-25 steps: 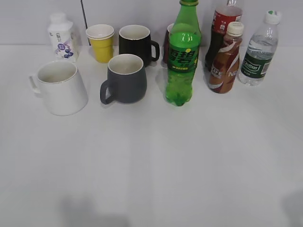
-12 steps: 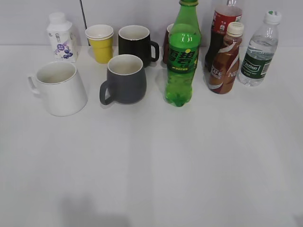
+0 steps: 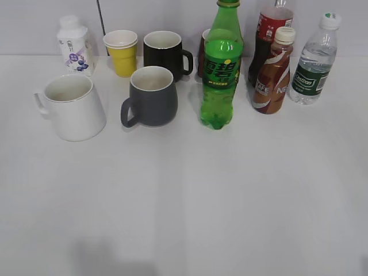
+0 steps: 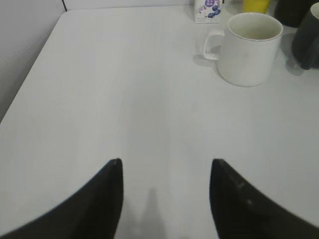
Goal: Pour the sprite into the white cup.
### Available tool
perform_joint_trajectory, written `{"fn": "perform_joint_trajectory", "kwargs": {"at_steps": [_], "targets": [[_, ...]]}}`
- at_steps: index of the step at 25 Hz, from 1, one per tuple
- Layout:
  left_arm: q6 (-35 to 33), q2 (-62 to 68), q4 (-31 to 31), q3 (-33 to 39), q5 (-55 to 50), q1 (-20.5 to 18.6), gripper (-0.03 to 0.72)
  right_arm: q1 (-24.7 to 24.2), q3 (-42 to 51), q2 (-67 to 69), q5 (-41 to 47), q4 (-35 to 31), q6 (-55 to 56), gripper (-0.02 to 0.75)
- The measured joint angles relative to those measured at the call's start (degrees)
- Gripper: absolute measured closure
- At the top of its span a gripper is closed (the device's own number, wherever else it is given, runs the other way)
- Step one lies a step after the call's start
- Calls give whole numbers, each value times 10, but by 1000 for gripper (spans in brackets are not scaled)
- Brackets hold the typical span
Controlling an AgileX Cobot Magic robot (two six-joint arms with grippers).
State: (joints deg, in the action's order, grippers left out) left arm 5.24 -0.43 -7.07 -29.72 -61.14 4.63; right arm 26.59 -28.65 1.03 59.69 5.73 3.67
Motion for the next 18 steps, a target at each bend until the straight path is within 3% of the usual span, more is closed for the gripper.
{"fn": "perform_joint_trajectory", "kwargs": {"at_steps": [5, 8, 18], "targets": [[0, 0, 0, 0, 0, -28, 297, -129, 0, -11, -1, -3, 0, 143], [0, 0, 1, 0, 1, -36, 323, -182, 1, -14, -1, -3, 0, 143], [0, 0, 0, 0, 1, -36, 389, -193, 1, -15, -1, -6, 0, 146]]}}
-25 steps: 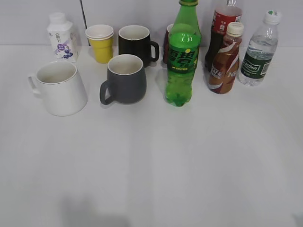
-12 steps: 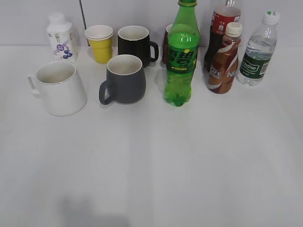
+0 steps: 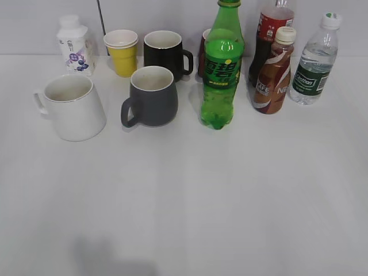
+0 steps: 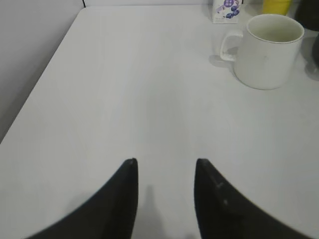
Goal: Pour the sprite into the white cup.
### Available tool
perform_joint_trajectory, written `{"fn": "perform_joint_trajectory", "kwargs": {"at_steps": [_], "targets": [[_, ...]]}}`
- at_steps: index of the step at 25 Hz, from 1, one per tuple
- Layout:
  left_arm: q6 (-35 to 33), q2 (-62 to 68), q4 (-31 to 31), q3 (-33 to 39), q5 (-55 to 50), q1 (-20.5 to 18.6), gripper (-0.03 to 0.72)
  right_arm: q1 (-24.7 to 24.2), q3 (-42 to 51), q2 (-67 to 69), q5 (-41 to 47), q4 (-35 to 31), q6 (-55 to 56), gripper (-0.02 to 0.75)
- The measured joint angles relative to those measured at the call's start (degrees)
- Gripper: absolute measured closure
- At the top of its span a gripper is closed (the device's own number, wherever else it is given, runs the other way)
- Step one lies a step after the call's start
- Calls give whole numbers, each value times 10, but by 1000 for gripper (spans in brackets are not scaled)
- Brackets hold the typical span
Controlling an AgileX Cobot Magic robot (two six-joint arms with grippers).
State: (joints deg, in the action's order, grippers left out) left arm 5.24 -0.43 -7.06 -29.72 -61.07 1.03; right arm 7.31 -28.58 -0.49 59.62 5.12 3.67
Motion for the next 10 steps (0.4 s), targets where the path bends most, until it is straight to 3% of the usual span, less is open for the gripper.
{"fn": "perform_joint_trajectory", "kwargs": {"at_steps": [10], "targets": [[0, 0, 0, 0, 0, 0, 398, 0, 0, 0, 0, -1, 0, 146]]}}
